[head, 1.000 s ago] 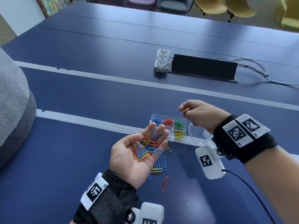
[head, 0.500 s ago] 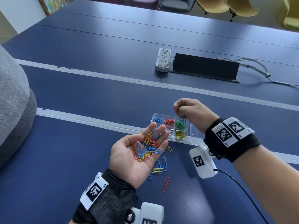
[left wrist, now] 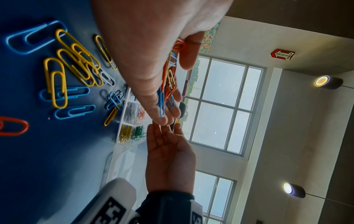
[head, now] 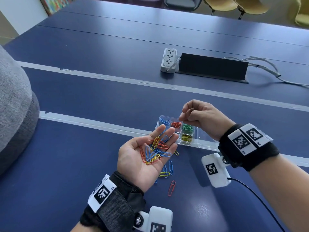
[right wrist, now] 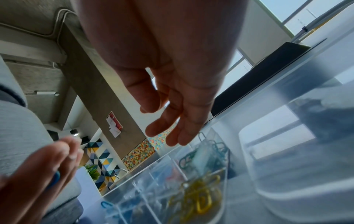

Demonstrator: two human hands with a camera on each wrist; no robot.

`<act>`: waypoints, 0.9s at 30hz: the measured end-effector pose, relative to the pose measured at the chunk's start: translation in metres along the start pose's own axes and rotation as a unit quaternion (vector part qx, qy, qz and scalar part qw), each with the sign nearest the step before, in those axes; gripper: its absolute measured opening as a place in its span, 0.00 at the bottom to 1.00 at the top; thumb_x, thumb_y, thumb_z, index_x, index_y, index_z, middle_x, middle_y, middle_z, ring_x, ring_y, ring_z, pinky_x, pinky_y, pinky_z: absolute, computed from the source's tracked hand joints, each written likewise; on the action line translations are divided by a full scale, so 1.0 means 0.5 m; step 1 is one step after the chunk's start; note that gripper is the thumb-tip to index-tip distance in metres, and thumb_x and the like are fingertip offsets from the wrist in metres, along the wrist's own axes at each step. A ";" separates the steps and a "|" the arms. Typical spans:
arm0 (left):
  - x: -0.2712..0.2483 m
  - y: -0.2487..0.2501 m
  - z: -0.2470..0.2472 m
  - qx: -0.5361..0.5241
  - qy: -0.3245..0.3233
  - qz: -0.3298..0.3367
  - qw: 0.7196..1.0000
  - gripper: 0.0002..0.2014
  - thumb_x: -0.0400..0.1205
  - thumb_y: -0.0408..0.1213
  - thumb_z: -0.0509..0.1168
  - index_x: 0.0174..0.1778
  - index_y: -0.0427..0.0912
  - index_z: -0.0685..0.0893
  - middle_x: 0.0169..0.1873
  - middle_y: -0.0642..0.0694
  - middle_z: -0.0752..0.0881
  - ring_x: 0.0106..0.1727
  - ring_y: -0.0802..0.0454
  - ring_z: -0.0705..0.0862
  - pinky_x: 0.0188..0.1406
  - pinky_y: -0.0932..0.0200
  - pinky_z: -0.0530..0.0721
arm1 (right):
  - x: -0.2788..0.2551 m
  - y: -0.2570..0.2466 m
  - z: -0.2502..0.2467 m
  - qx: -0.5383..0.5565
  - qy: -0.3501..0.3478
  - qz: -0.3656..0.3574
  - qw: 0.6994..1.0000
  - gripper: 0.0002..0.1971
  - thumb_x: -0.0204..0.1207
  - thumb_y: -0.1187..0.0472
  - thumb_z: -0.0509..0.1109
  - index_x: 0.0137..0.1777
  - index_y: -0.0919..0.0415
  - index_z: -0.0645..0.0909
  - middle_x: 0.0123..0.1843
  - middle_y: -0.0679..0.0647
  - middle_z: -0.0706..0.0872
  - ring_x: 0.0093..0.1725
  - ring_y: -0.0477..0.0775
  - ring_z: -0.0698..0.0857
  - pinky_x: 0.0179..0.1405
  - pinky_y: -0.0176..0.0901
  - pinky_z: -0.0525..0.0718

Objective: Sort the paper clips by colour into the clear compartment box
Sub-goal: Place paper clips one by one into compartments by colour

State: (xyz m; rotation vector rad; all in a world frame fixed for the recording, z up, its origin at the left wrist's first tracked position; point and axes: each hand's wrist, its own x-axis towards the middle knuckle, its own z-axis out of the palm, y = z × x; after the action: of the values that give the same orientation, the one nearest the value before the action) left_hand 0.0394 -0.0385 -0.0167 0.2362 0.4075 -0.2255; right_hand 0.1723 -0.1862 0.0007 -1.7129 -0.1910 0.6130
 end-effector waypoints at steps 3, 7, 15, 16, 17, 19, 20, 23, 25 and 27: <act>-0.003 -0.001 0.004 -0.002 -0.006 -0.002 1.000 0.23 0.73 0.34 0.53 0.58 0.26 0.84 0.60 0.28 0.85 0.60 0.31 0.85 0.57 0.35 0.82 | -0.013 -0.004 0.010 -0.053 0.018 -0.041 0.998 0.17 0.73 0.80 0.54 0.39 0.59 0.76 0.37 0.56 0.84 0.39 0.48 0.85 0.50 0.43 0.83; -0.005 -0.001 0.005 -0.011 -0.018 0.002 1.000 0.24 0.76 0.35 0.51 0.61 0.27 0.82 0.61 0.27 0.84 0.61 0.31 0.84 0.59 0.35 0.80 | -0.040 -0.011 0.032 -0.104 -0.023 -0.086 0.991 0.13 0.75 0.76 0.62 0.40 0.56 0.80 0.40 0.59 0.85 0.41 0.54 0.83 0.49 0.49 0.81; -0.011 -0.002 0.005 -0.024 -0.058 0.017 0.998 0.23 0.73 0.33 0.55 0.58 0.28 0.85 0.61 0.28 0.84 0.61 0.32 0.85 0.63 0.35 0.79 | -0.073 0.008 0.038 0.082 -0.199 0.021 0.976 0.16 0.69 0.74 0.67 0.58 0.65 0.80 0.49 0.60 0.86 0.47 0.51 0.87 0.46 0.37 0.87; -0.013 -0.002 0.007 -0.022 -0.059 0.019 0.998 0.22 0.74 0.33 0.54 0.57 0.28 0.86 0.60 0.28 0.85 0.60 0.32 0.85 0.62 0.36 0.80 | -0.073 0.008 0.038 0.100 -0.192 0.026 0.976 0.17 0.68 0.73 0.70 0.57 0.66 0.81 0.49 0.59 0.87 0.47 0.52 0.87 0.46 0.39 0.87; -0.014 -0.001 0.009 -0.017 -0.061 0.019 0.998 0.22 0.74 0.33 0.54 0.55 0.28 0.87 0.60 0.28 0.85 0.59 0.32 0.86 0.61 0.37 0.80 | -0.073 0.008 0.038 0.116 -0.176 0.033 0.977 0.16 0.67 0.72 0.73 0.55 0.67 0.82 0.47 0.59 0.88 0.45 0.51 0.88 0.43 0.39 0.87; -0.017 -0.002 0.013 -0.010 -0.064 0.018 0.998 0.22 0.73 0.33 0.55 0.54 0.28 0.87 0.60 0.28 0.85 0.58 0.32 0.86 0.60 0.37 0.82 | -0.074 0.005 0.037 0.143 -0.146 0.049 0.978 0.12 0.65 0.67 0.72 0.50 0.66 0.84 0.42 0.57 0.89 0.40 0.49 0.88 0.39 0.38 0.88; -0.017 -0.003 0.015 -0.009 -0.065 0.017 0.998 0.22 0.73 0.33 0.55 0.55 0.27 0.87 0.60 0.28 0.85 0.58 0.32 0.86 0.59 0.37 0.82 | -0.075 0.003 0.037 0.149 -0.138 0.058 0.977 0.11 0.66 0.63 0.70 0.48 0.65 0.84 0.41 0.56 0.89 0.38 0.48 0.88 0.38 0.38 0.88; -0.017 -0.006 0.014 -0.014 -0.060 0.016 0.998 0.21 0.72 0.32 0.57 0.56 0.27 0.87 0.61 0.27 0.84 0.60 0.31 0.85 0.60 0.36 0.81 | -0.079 -0.006 0.037 0.121 -0.137 0.085 0.979 0.15 0.68 0.55 0.68 0.50 0.63 0.85 0.41 0.56 0.87 0.37 0.50 0.87 0.40 0.40 0.89; -0.016 -0.007 0.010 -0.014 -0.054 0.016 0.998 0.22 0.70 0.32 0.58 0.56 0.28 0.86 0.62 0.27 0.83 0.62 0.31 0.84 0.62 0.35 0.79 | -0.085 -0.013 0.038 0.094 -0.140 0.095 0.981 0.14 0.72 0.54 0.68 0.51 0.62 0.85 0.42 0.54 0.87 0.38 0.51 0.85 0.41 0.42 0.88; -0.015 -0.007 0.008 -0.007 -0.043 0.017 0.999 0.22 0.73 0.33 0.56 0.59 0.28 0.85 0.63 0.28 0.83 0.64 0.32 0.83 0.64 0.35 0.78 | -0.091 -0.020 0.041 0.077 -0.132 0.094 0.984 0.10 0.75 0.59 0.68 0.54 0.61 0.83 0.44 0.54 0.87 0.39 0.51 0.84 0.43 0.43 0.88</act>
State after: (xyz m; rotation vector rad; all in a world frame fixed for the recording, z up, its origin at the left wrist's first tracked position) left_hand 0.0333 -0.0418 -0.0109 0.2187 0.3204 -0.1978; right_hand 0.1254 -0.1864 0.0212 -1.5075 -0.1653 0.9710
